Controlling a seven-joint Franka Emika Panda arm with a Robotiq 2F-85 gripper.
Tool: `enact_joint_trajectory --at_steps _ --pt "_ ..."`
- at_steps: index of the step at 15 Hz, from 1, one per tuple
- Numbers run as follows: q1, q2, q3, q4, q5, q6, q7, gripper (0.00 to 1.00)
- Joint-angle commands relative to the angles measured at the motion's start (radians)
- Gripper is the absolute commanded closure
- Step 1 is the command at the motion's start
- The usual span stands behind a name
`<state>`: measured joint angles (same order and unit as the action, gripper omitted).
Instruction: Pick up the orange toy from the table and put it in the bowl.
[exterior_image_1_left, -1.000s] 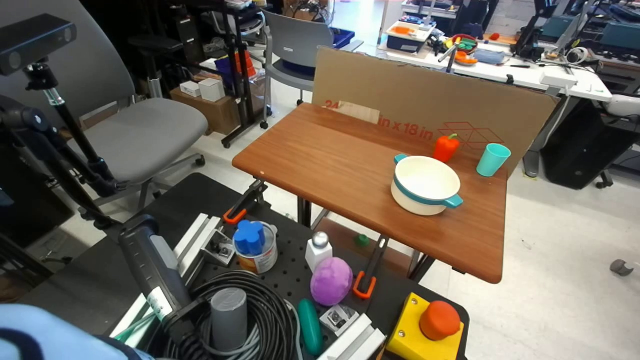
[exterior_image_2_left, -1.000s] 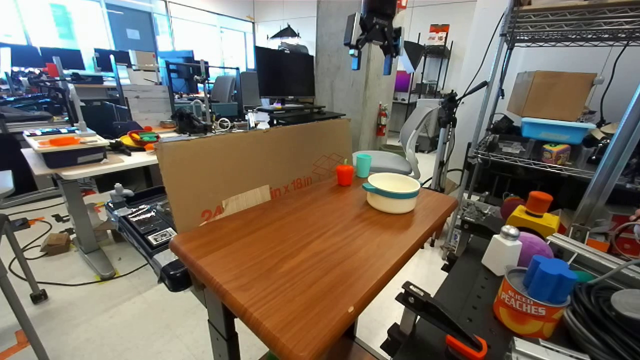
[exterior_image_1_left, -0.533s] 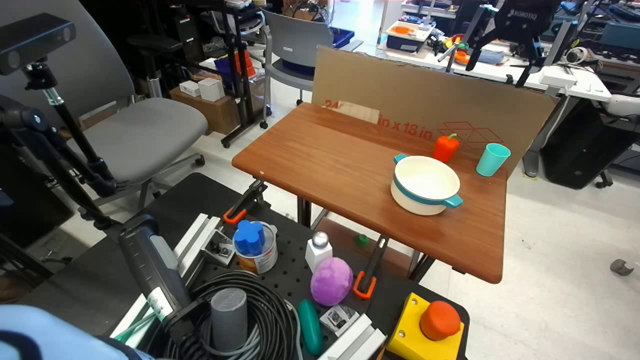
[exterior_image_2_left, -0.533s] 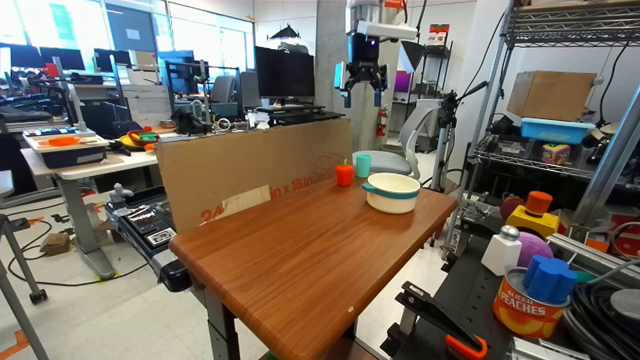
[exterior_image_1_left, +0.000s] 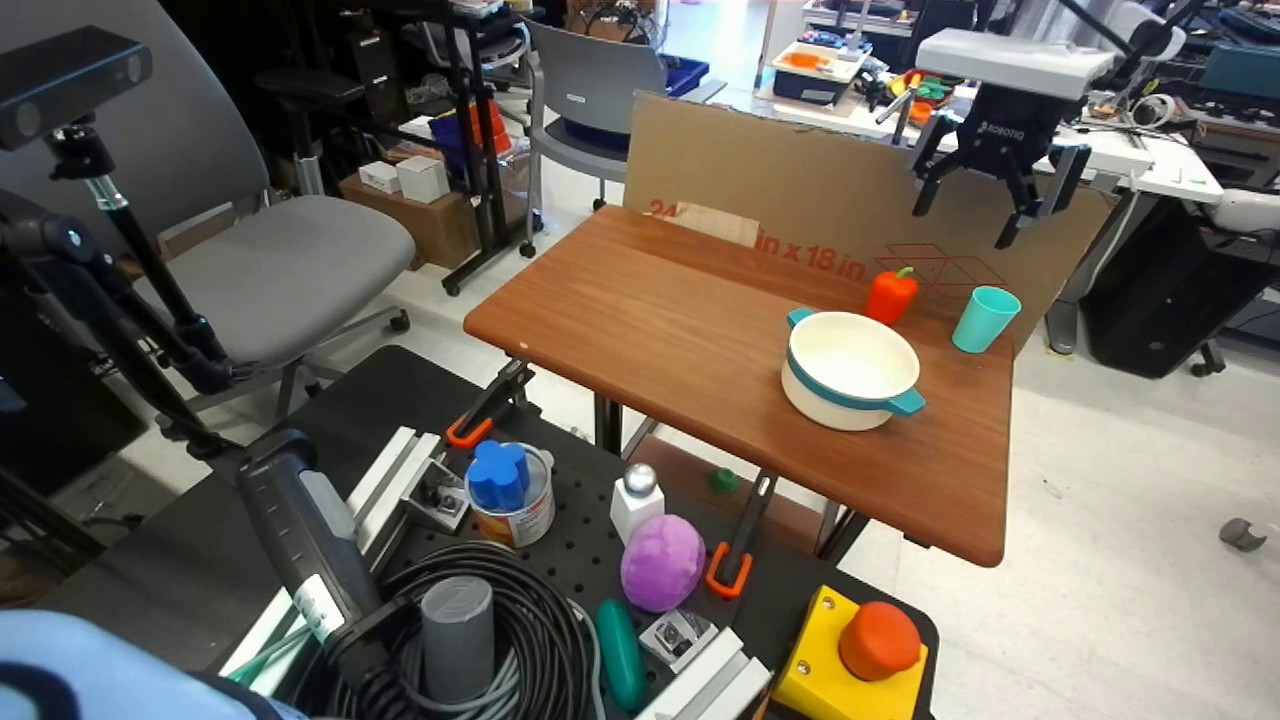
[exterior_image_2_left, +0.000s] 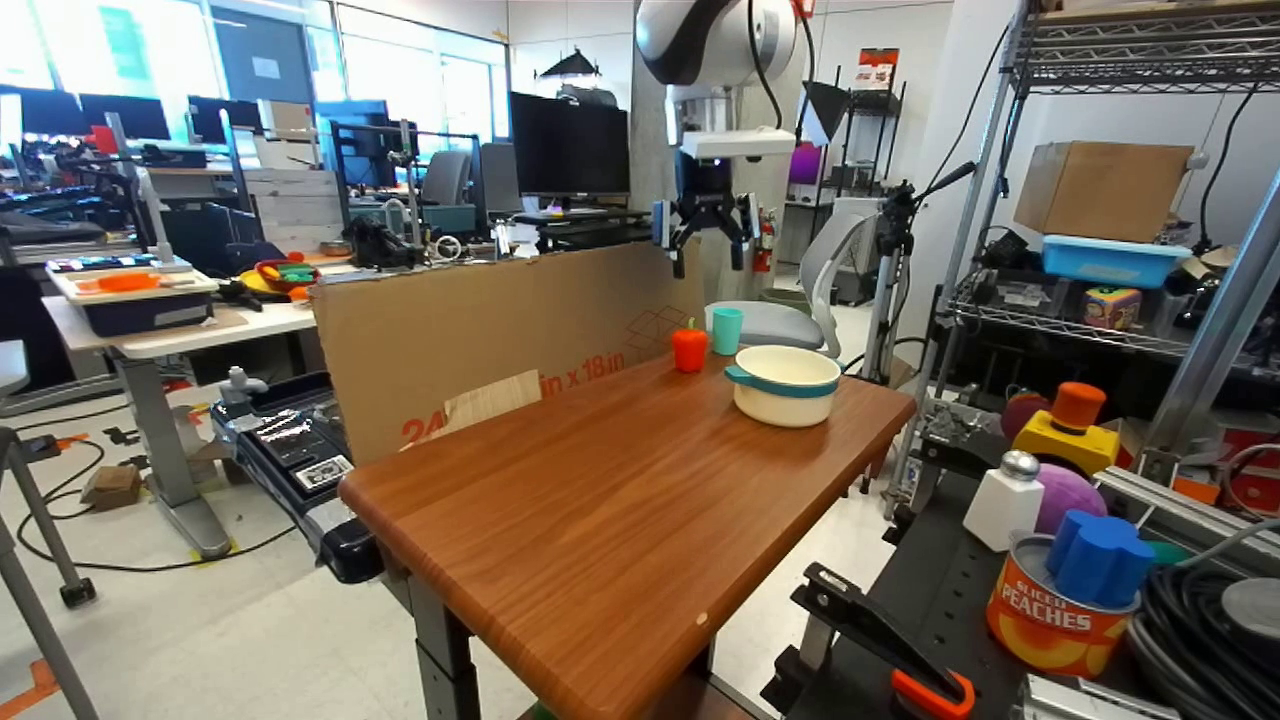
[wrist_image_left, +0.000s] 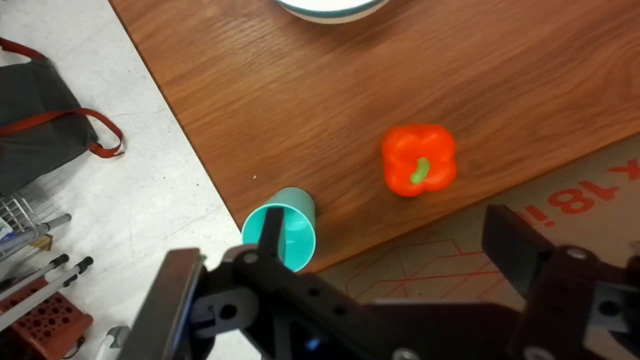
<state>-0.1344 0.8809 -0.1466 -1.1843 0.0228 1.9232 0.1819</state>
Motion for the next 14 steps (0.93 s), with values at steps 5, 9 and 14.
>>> enact_joint_trajectory --at_steps 5,9,14 --pt "0.027 0.167 -0.007 0.143 -0.044 -0.003 0.064 0.0" --pt "0.043 0.208 -0.017 0.148 -0.068 -0.004 0.078 0.0" --pt "0.052 0.23 -0.017 0.142 -0.079 -0.005 0.09 0.33"
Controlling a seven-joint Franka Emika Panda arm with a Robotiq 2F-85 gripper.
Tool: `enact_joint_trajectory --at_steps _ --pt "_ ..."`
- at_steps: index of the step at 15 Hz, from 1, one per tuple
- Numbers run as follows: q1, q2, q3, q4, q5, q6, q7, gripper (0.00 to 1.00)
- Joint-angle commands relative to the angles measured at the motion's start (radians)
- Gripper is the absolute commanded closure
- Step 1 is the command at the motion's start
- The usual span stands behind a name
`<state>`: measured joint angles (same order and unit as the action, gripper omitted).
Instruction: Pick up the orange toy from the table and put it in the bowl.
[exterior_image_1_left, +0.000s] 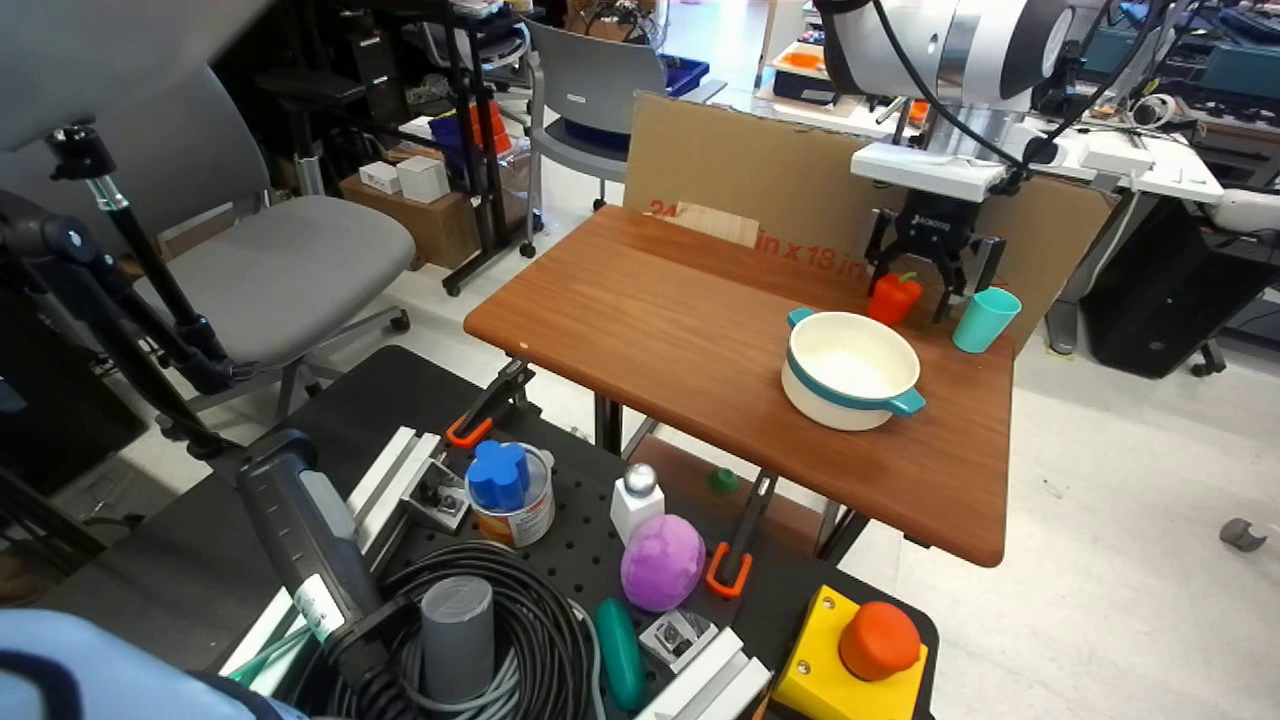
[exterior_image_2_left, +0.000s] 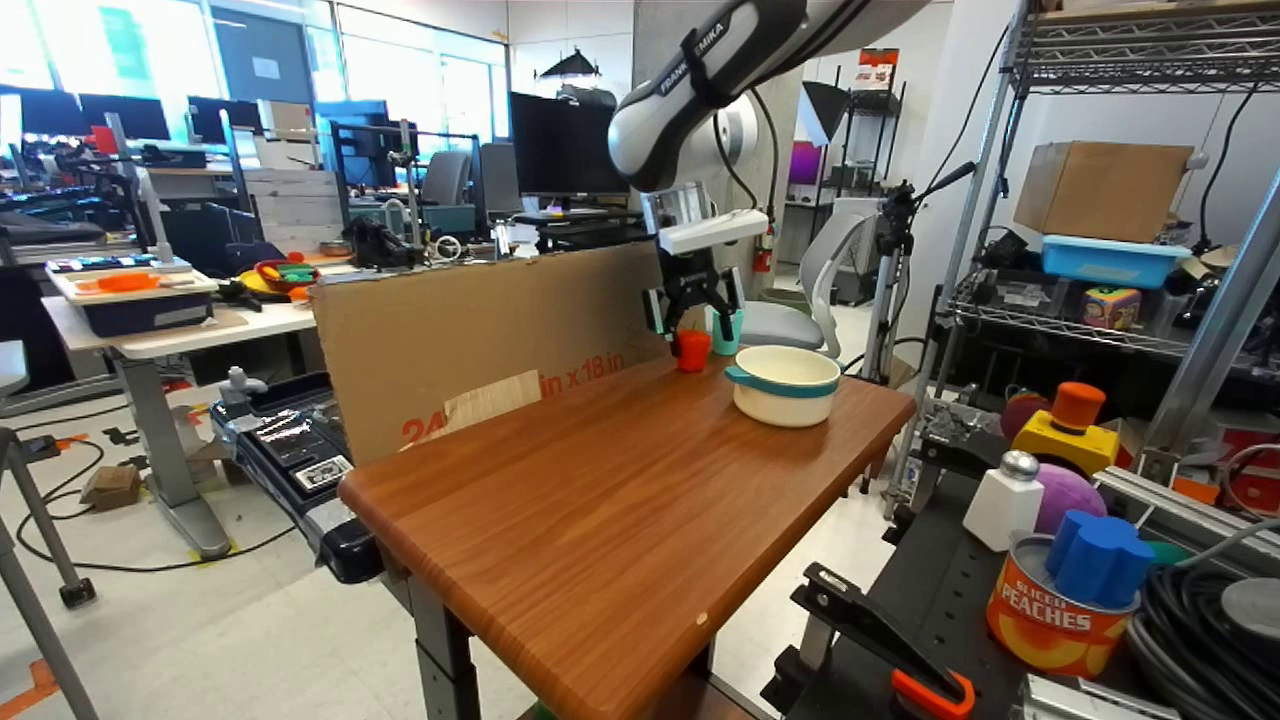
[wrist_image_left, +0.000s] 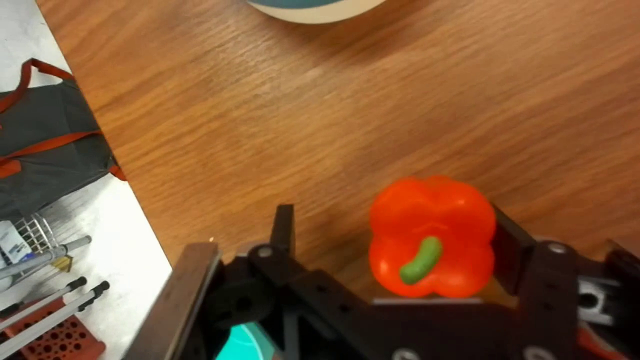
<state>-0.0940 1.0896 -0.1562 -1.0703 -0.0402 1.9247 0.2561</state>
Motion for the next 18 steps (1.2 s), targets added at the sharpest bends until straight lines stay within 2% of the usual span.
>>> enact_joint_trajectory --at_steps 1,6,8,11,18 --pt "0.013 0.016 -0.002 0.021 -0.013 -0.009 0.011 0.42" --pt "0.036 -0.048 0.021 -0.051 0.005 -0.001 -0.008 0.78" --pt "0.053 -0.095 0.023 -0.105 0.001 0.012 -0.006 0.79" --pt "0.074 -0.232 0.027 -0.264 0.004 0.038 -0.021 0.79" --pt "0.049 -0.481 0.02 -0.573 -0.011 0.028 -0.076 0.79"
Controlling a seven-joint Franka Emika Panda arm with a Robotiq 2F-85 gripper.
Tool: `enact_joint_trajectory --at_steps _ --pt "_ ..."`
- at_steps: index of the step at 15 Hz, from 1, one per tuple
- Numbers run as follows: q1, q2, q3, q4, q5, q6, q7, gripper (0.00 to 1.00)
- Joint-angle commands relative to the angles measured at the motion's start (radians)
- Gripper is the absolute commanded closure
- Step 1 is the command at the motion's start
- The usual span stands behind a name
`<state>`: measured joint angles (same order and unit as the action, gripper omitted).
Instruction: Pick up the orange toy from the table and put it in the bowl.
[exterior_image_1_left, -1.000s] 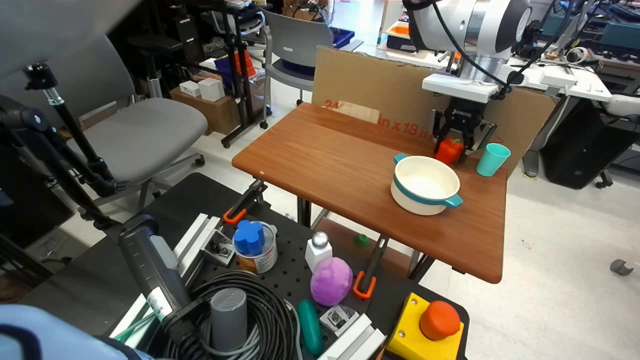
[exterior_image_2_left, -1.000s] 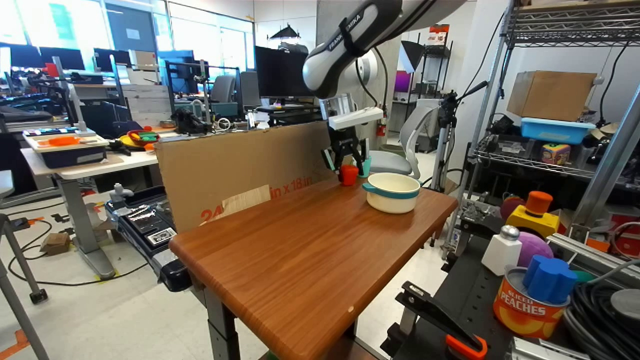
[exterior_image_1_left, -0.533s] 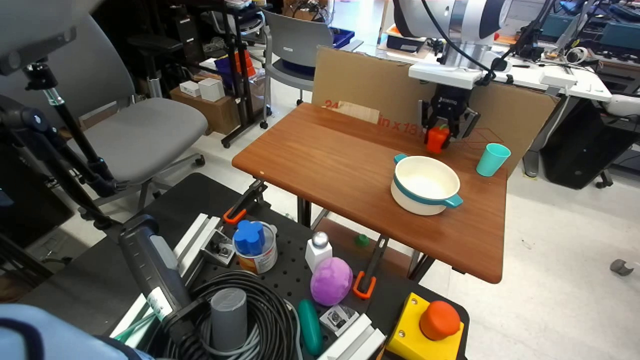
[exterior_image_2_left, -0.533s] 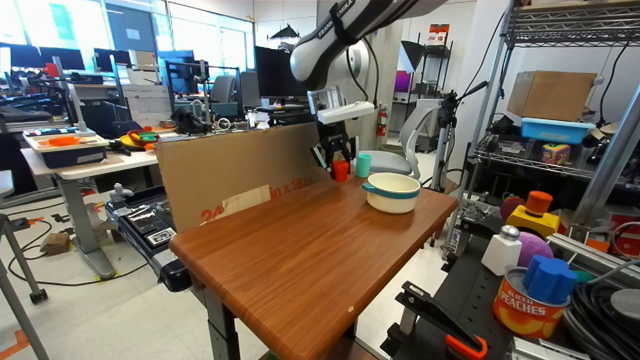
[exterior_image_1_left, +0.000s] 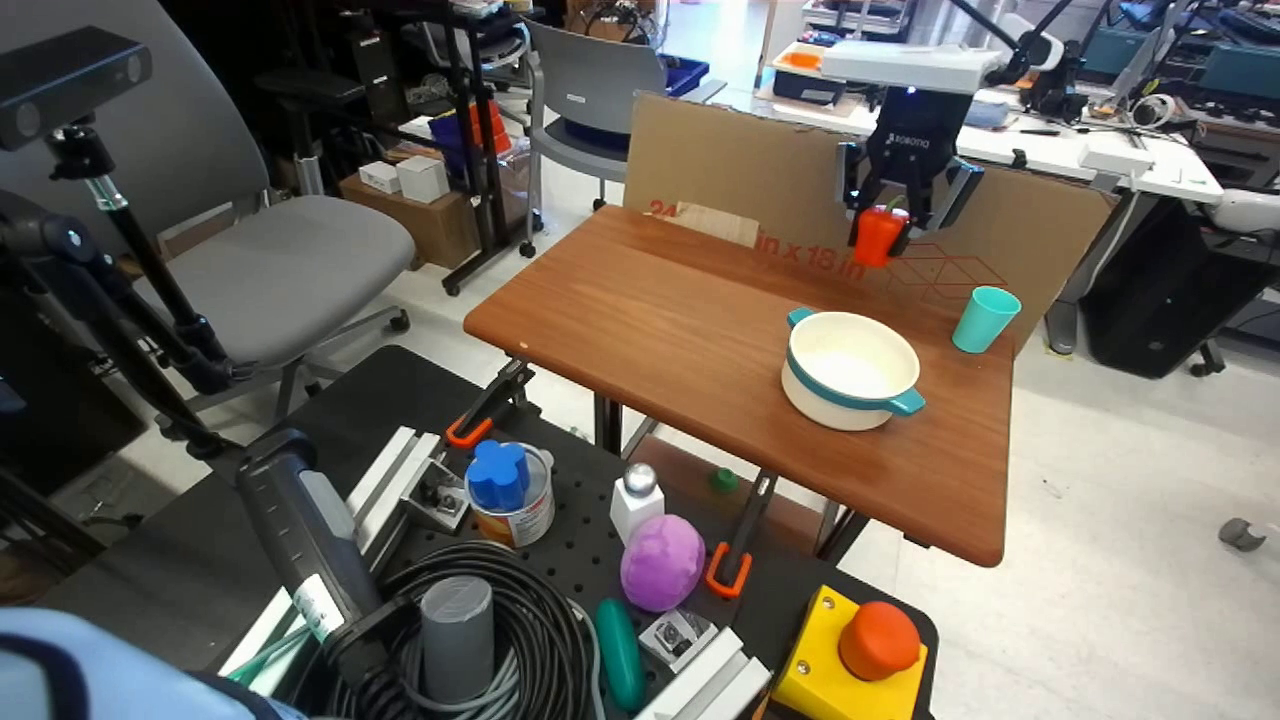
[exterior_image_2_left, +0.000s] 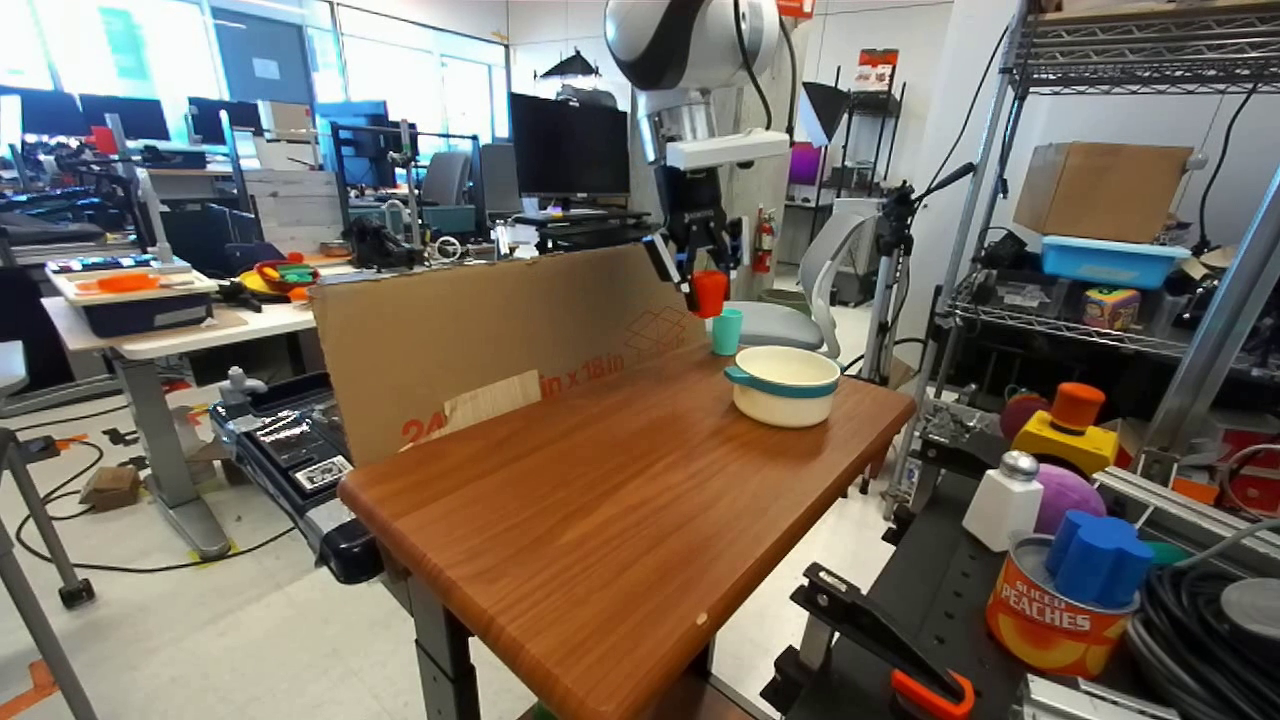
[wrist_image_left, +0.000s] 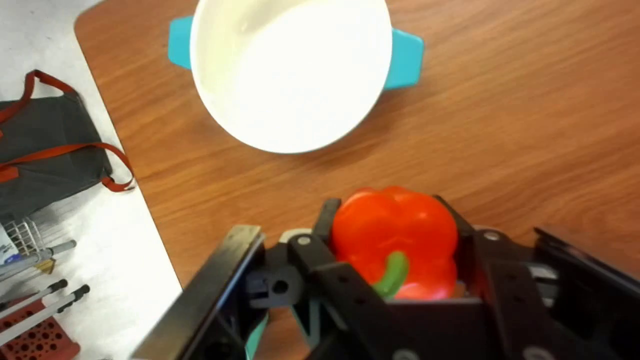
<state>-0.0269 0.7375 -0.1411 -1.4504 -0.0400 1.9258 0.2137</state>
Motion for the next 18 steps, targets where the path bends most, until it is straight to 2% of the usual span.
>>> enact_joint_trajectory --at_steps 1,4,7,13,18 --pt "-0.023 -0.157 0.004 -0.246 -0.013 0.033 -0.04 0.79" --pt "-0.036 -0.196 0.003 -0.362 -0.022 0.042 -0.058 0.79" --pt "-0.042 -0.193 0.002 -0.413 -0.036 0.081 -0.074 0.79" --pt "-0.038 -0.182 -0.002 -0.458 -0.082 0.216 -0.103 0.79" --pt "-0.039 -0.149 -0.009 -0.443 -0.109 0.262 -0.101 0.79"
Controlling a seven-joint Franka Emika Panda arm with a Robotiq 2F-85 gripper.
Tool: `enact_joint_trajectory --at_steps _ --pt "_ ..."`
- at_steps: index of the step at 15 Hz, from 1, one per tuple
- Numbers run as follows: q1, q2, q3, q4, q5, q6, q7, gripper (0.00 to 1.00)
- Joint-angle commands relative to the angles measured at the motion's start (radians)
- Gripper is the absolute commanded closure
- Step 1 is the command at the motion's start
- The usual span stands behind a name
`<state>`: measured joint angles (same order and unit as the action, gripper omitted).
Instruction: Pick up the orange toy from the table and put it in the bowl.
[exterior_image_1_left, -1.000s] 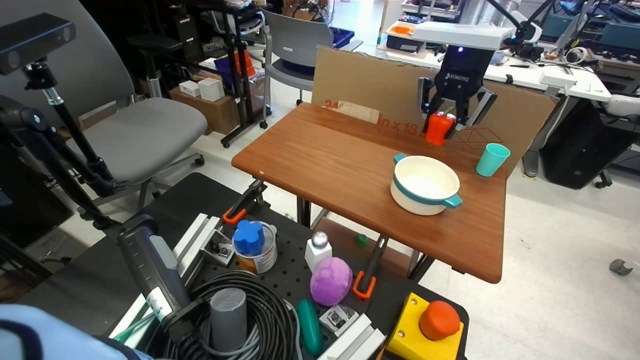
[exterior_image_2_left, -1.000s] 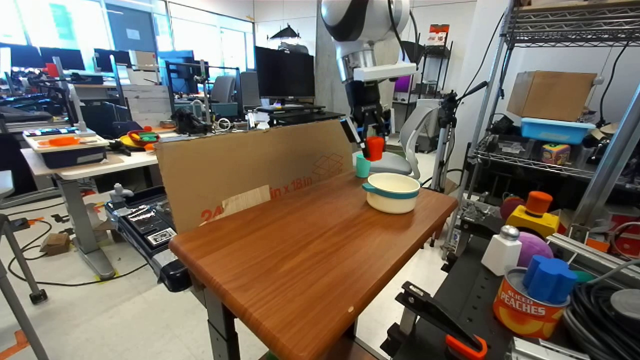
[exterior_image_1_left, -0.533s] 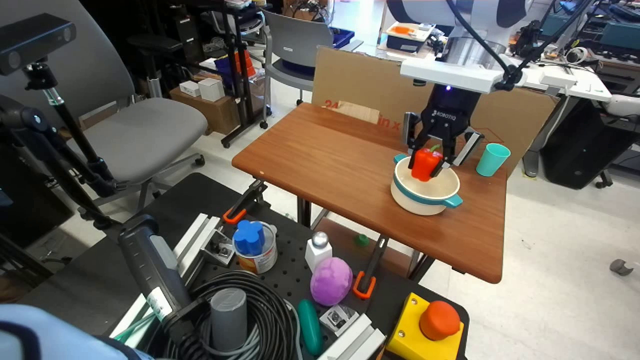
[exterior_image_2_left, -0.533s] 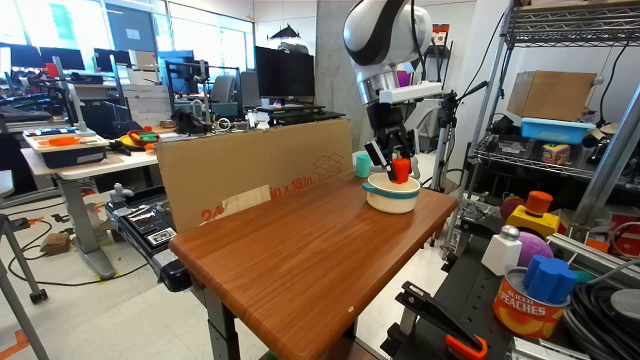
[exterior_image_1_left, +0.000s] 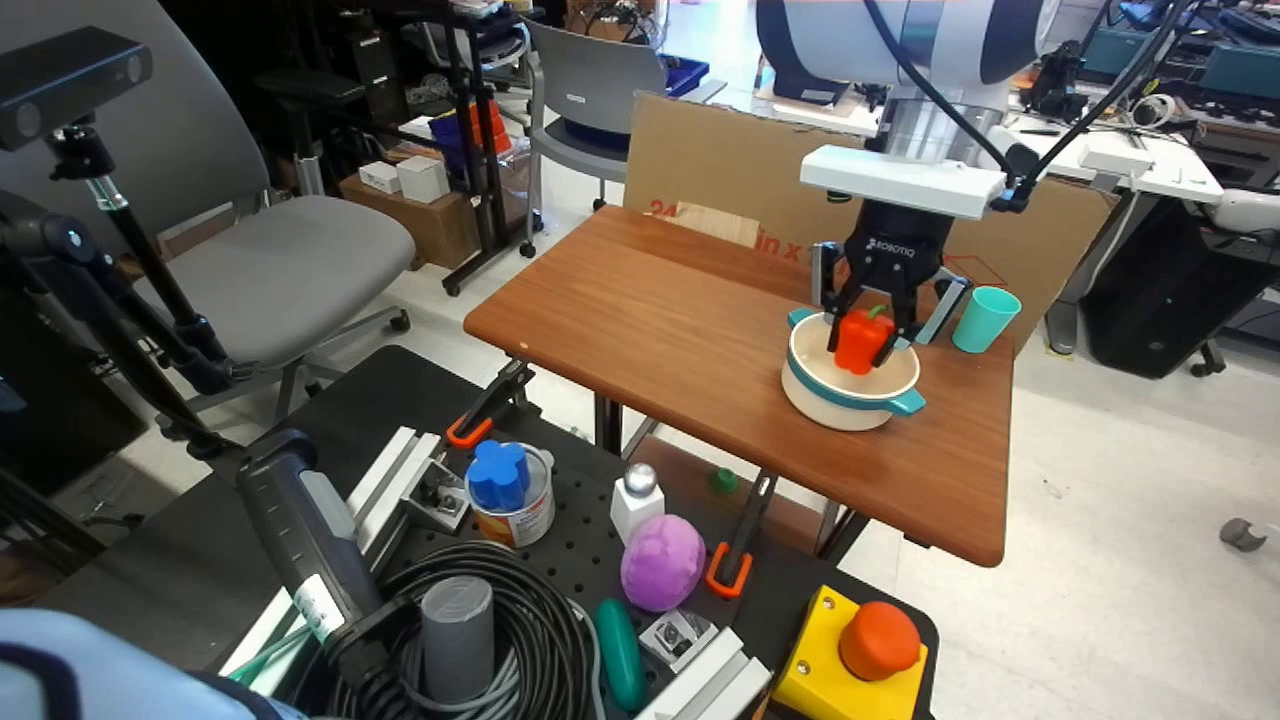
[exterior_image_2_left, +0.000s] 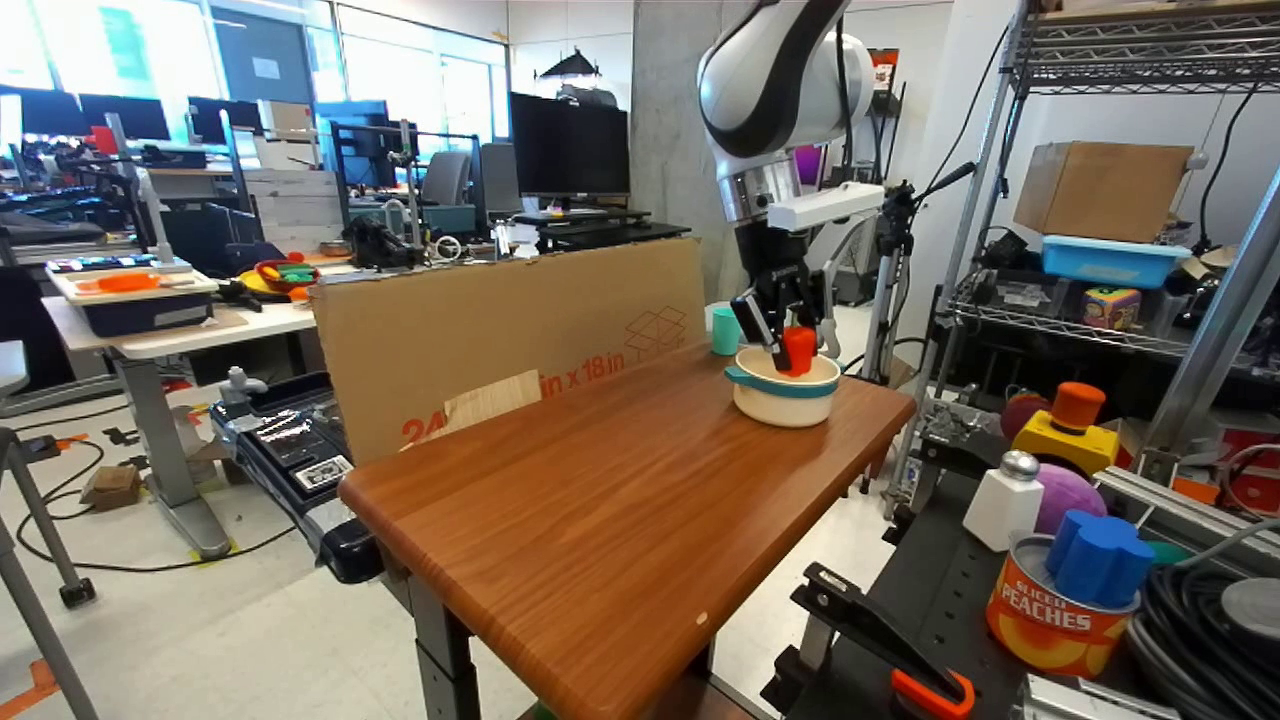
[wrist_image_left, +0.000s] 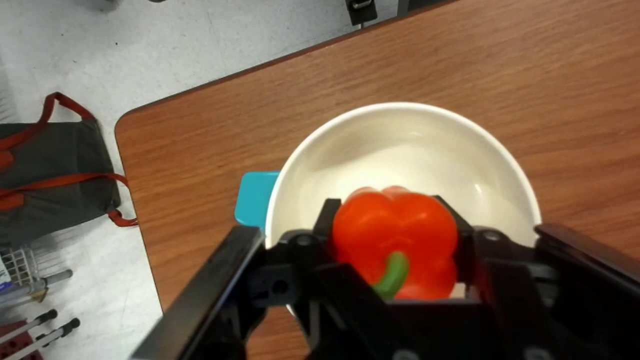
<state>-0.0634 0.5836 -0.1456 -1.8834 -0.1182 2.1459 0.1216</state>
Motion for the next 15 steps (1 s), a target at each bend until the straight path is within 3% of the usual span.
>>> enact_joint_trajectory --at_steps 1,14,15 --pt "-0.003 0.011 -0.005 -0.005 -0.035 0.046 -0.01 0.79" --pt "-0.001 0.103 -0.006 0.058 -0.038 0.064 -0.014 0.79" --pt "0.0 0.107 -0.006 0.061 -0.039 0.065 -0.013 0.6"
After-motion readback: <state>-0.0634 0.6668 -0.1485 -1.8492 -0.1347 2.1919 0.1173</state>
